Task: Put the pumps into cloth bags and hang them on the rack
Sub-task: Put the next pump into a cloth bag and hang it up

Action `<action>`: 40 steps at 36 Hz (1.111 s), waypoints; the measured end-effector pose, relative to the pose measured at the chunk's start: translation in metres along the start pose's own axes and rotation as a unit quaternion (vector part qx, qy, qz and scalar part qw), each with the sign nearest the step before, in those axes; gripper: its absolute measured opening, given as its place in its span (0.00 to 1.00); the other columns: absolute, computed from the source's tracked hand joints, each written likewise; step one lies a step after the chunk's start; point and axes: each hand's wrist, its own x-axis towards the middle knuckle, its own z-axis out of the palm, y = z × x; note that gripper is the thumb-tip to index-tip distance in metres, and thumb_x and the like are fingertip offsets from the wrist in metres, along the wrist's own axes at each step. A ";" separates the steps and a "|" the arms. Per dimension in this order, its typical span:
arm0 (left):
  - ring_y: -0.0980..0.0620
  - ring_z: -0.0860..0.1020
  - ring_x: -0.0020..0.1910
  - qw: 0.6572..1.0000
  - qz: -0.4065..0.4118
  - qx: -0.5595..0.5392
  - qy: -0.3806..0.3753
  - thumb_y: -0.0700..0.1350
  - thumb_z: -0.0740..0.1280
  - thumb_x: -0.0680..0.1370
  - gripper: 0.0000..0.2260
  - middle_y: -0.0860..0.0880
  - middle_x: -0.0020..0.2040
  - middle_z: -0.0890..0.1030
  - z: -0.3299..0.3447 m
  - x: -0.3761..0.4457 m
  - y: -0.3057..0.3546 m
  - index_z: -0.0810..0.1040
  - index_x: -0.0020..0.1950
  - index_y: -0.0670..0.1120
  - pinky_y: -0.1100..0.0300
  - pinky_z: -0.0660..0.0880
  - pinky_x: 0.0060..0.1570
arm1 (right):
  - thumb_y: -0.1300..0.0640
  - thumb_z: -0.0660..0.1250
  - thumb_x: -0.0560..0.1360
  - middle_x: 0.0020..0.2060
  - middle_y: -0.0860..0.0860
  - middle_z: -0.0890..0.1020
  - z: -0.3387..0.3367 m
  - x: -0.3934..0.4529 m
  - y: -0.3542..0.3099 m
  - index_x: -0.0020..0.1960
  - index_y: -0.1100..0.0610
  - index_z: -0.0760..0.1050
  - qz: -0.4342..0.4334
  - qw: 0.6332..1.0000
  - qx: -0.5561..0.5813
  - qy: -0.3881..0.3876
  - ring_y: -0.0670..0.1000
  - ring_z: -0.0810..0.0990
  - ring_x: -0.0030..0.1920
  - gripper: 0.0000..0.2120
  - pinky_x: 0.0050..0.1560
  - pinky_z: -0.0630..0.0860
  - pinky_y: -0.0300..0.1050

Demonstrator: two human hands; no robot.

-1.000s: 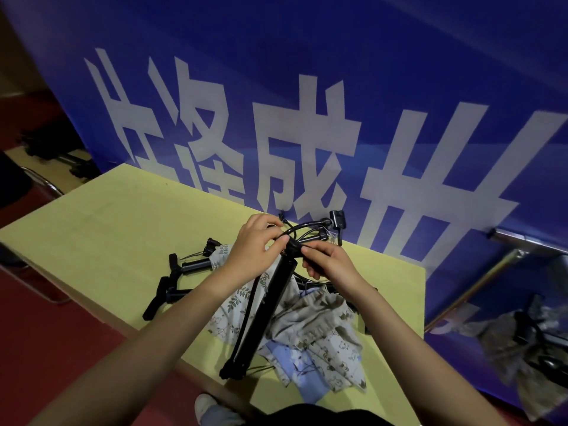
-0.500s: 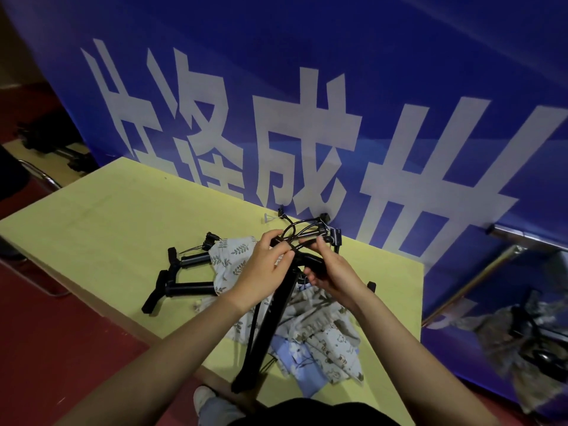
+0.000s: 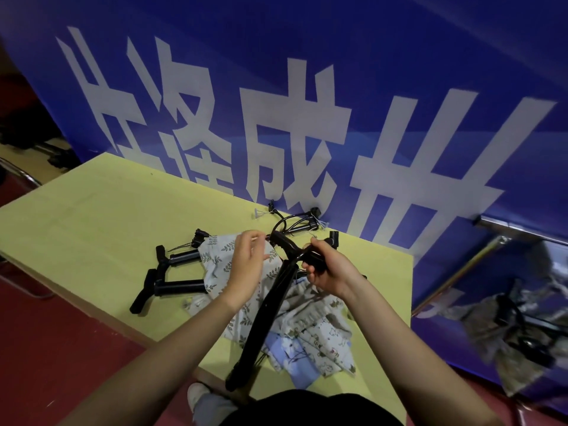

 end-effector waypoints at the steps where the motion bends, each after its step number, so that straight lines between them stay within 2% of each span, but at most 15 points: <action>1: 0.58 0.75 0.55 1.000 -0.028 -0.004 0.001 0.49 0.56 0.83 0.07 0.49 0.58 0.71 -0.001 0.000 -0.006 0.73 0.53 0.52 0.51 0.75 0.62 | 0.47 0.63 0.79 0.29 0.54 0.76 -0.001 0.000 0.000 0.43 0.56 0.73 -0.002 1.000 -0.002 -0.001 0.47 0.70 0.23 0.13 0.24 0.70 0.35; 5: 0.48 0.77 0.61 0.972 -0.155 0.012 -0.176 0.57 0.48 0.83 0.17 0.48 0.57 0.78 -0.004 -0.004 -0.017 0.74 0.56 0.52 0.49 0.72 0.63 | 0.46 0.63 0.79 0.30 0.54 0.76 -0.004 0.001 -0.001 0.44 0.55 0.73 -0.008 0.999 -0.025 -0.021 0.47 0.70 0.25 0.13 0.26 0.69 0.36; 7: 0.50 0.80 0.57 0.946 -0.183 0.038 -0.264 0.62 0.44 0.82 0.25 0.47 0.56 0.82 -0.001 -0.010 -0.016 0.77 0.59 0.51 0.54 0.73 0.60 | 0.46 0.62 0.79 0.30 0.54 0.76 -0.005 0.001 -0.001 0.45 0.55 0.74 -0.018 0.999 -0.035 -0.032 0.48 0.70 0.26 0.13 0.28 0.68 0.37; 10: 0.51 0.81 0.44 0.944 -0.176 0.066 -0.270 0.61 0.45 0.82 0.30 0.44 0.46 0.82 0.007 -0.014 -0.011 0.77 0.57 0.40 0.58 0.75 0.51 | 0.46 0.62 0.80 0.32 0.54 0.78 -0.003 -0.003 -0.002 0.46 0.55 0.75 -0.022 0.997 -0.041 -0.065 0.48 0.74 0.30 0.13 0.33 0.72 0.38; 14: 0.51 0.75 0.36 0.946 -0.180 0.042 -0.268 0.63 0.46 0.82 0.26 0.47 0.37 0.76 0.007 -0.014 -0.017 0.74 0.46 0.44 0.57 0.73 0.42 | 0.45 0.63 0.79 0.48 0.51 0.83 -0.004 -0.006 -0.007 0.46 0.53 0.79 -0.048 0.992 -0.104 -0.058 0.49 0.80 0.51 0.13 0.55 0.75 0.47; 16: 0.48 0.76 0.39 0.940 -0.173 0.082 -0.282 0.62 0.45 0.81 0.25 0.44 0.40 0.77 0.005 -0.014 -0.019 0.74 0.48 0.46 0.57 0.73 0.46 | 0.45 0.64 0.78 0.58 0.50 0.79 -0.007 -0.009 -0.010 0.46 0.51 0.81 -0.108 0.980 -0.169 -0.008 0.49 0.73 0.62 0.13 0.66 0.69 0.54; 17: 0.45 0.79 0.47 0.939 -0.163 0.104 -0.283 0.63 0.45 0.81 0.27 0.40 0.47 0.79 0.004 -0.014 -0.020 0.76 0.54 0.45 0.55 0.74 0.54 | 0.45 0.63 0.79 0.59 0.49 0.78 -0.008 -0.010 -0.010 0.46 0.51 0.82 -0.134 0.972 -0.192 0.017 0.48 0.70 0.64 0.13 0.65 0.67 0.53; 20: 0.40 0.66 0.72 0.941 -0.141 0.133 -0.278 0.65 0.45 0.80 0.33 0.39 0.71 0.70 0.002 -0.015 -0.013 0.66 0.72 0.42 0.47 0.61 0.73 | 0.45 0.63 0.79 0.50 0.48 0.82 -0.010 -0.011 -0.009 0.45 0.51 0.82 -0.170 0.968 -0.183 0.019 0.50 0.77 0.56 0.13 0.51 0.69 0.45; 23: 0.44 0.65 0.73 0.942 -0.112 0.157 -0.275 0.61 0.45 0.82 0.29 0.43 0.72 0.69 0.007 -0.015 -0.003 0.65 0.73 0.43 0.56 0.60 0.72 | 0.48 0.64 0.79 0.39 0.50 0.81 -0.010 -0.006 -0.004 0.42 0.52 0.83 -0.205 0.969 -0.136 0.030 0.48 0.78 0.43 0.13 0.56 0.70 0.47; 25: 0.50 0.62 0.75 0.939 -0.108 0.174 -0.275 0.56 0.45 0.84 0.25 0.46 0.75 0.65 0.011 -0.015 0.002 0.61 0.76 0.45 0.67 0.54 0.64 | 0.49 0.65 0.78 0.36 0.49 0.81 -0.010 -0.003 -0.003 0.42 0.53 0.83 -0.228 0.965 -0.123 0.045 0.47 0.78 0.40 0.12 0.58 0.71 0.48; 27: 0.51 0.60 0.75 0.938 -0.123 0.168 -0.278 0.55 0.45 0.84 0.24 0.46 0.77 0.62 0.012 -0.015 0.001 0.59 0.77 0.45 0.68 0.54 0.59 | 0.48 0.65 0.78 0.34 0.49 0.80 -0.008 -0.003 -0.002 0.44 0.54 0.84 -0.232 0.965 -0.116 0.039 0.48 0.78 0.40 0.12 0.55 0.71 0.47; 31: 0.54 0.54 0.77 0.933 -0.137 0.167 -0.288 0.58 0.44 0.83 0.26 0.51 0.79 0.57 0.009 -0.019 -0.004 0.54 0.79 0.48 0.66 0.49 0.66 | 0.47 0.65 0.78 0.33 0.48 0.79 -0.007 -0.005 0.000 0.45 0.53 0.84 -0.221 0.967 -0.124 0.023 0.47 0.78 0.40 0.13 0.53 0.71 0.46; 36: 0.57 0.59 0.75 0.930 -0.123 0.166 -0.303 0.60 0.44 0.83 0.27 0.55 0.76 0.62 0.010 -0.028 0.001 0.57 0.78 0.49 0.65 0.52 0.68 | 0.48 0.65 0.78 0.33 0.48 0.79 -0.012 -0.006 0.003 0.46 0.54 0.84 -0.206 0.971 -0.114 0.031 0.47 0.78 0.40 0.13 0.53 0.71 0.43; 38: 0.57 0.72 0.65 0.936 -0.113 0.154 -0.295 0.59 0.49 0.83 0.21 0.56 0.63 0.74 0.010 -0.028 0.005 0.69 0.70 0.52 0.61 0.65 0.66 | 0.48 0.66 0.77 0.33 0.49 0.79 -0.015 -0.004 0.004 0.46 0.55 0.84 -0.185 0.979 -0.076 0.035 0.48 0.78 0.40 0.12 0.54 0.72 0.44; 40: 0.51 0.82 0.48 0.949 -0.111 0.112 -0.273 0.60 0.56 0.81 0.15 0.50 0.46 0.80 0.009 -0.027 0.007 0.76 0.53 0.52 0.49 0.78 0.55 | 0.48 0.66 0.77 0.33 0.49 0.78 -0.017 -0.003 0.004 0.46 0.55 0.84 -0.167 0.985 -0.039 0.030 0.47 0.77 0.38 0.13 0.51 0.72 0.42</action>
